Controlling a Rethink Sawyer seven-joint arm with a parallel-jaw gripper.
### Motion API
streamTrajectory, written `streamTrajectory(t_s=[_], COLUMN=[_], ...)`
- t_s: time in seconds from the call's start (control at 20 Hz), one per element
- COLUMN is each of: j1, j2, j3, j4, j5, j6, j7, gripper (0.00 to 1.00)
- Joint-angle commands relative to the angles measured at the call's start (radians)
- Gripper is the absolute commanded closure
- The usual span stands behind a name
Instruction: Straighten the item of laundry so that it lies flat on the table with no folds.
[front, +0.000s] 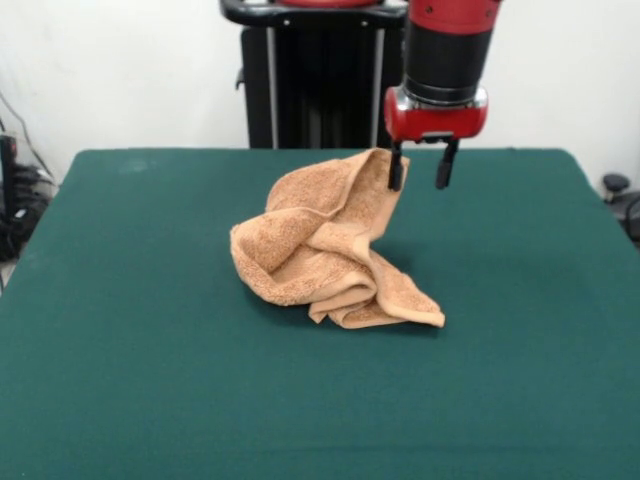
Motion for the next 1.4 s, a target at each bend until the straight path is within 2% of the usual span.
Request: streamTrajectory(t_s=[0.05,0.4,0.95,1.4], j1=[0.010,0.000,-0.033,-0.029], j2=[0.005,-0.013,-0.066,-0.066], j3=[0.067,0.066,0.066,0.061], j4=[0.077,0.120,0.172,0.199], j5=[-0.019,-0.032,-0.035,-0.053], j6=[-0.024,-0.043,-0.008,-0.040], j7=[0.138,0.135,0.109,0.109], gripper=[0.00,0.00,0.00,0.00])
